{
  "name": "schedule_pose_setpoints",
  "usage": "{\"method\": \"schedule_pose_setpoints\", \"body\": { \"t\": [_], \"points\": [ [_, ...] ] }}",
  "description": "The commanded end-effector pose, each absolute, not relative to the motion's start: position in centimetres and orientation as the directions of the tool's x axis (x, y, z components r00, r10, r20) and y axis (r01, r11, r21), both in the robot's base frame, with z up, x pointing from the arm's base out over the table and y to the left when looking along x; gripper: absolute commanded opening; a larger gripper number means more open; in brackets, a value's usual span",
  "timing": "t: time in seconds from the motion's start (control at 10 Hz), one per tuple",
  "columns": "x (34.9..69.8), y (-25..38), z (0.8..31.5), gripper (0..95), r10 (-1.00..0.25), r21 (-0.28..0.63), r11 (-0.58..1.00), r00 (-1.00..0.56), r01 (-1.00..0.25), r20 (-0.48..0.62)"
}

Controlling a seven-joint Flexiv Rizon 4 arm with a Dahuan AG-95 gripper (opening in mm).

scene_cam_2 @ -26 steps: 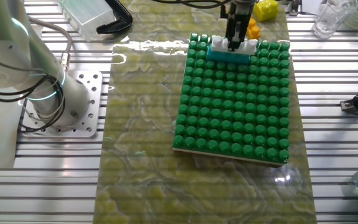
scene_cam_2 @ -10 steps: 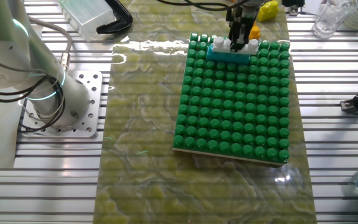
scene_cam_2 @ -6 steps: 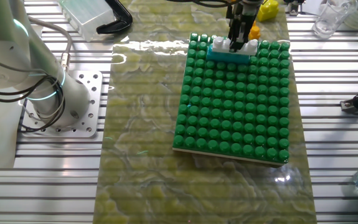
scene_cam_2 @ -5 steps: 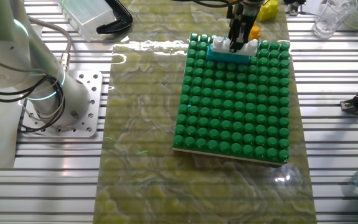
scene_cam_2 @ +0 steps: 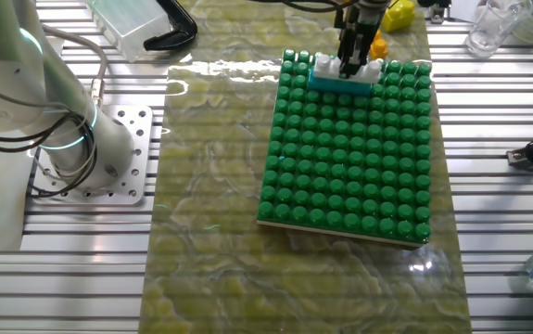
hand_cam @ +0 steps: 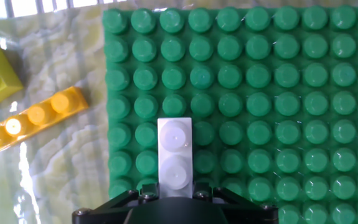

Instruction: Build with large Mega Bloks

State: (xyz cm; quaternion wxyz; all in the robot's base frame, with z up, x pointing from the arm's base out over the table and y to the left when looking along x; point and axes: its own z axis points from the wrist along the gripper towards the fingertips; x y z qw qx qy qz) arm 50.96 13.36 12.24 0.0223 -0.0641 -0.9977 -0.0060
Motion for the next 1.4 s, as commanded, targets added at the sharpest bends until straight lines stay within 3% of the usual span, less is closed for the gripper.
{"method": "schedule_pose_setpoints", "body": {
  "t": [0.1, 1.4],
  "points": [
    [50.2, 13.5, 11.7, 0.0, 0.127, 0.005, 0.992, -0.991, 0.128, 0.030],
    [50.6, 13.1, 8.2, 0.0, 0.112, 0.001, 0.994, -0.992, 0.112, 0.051]
  ]
}}
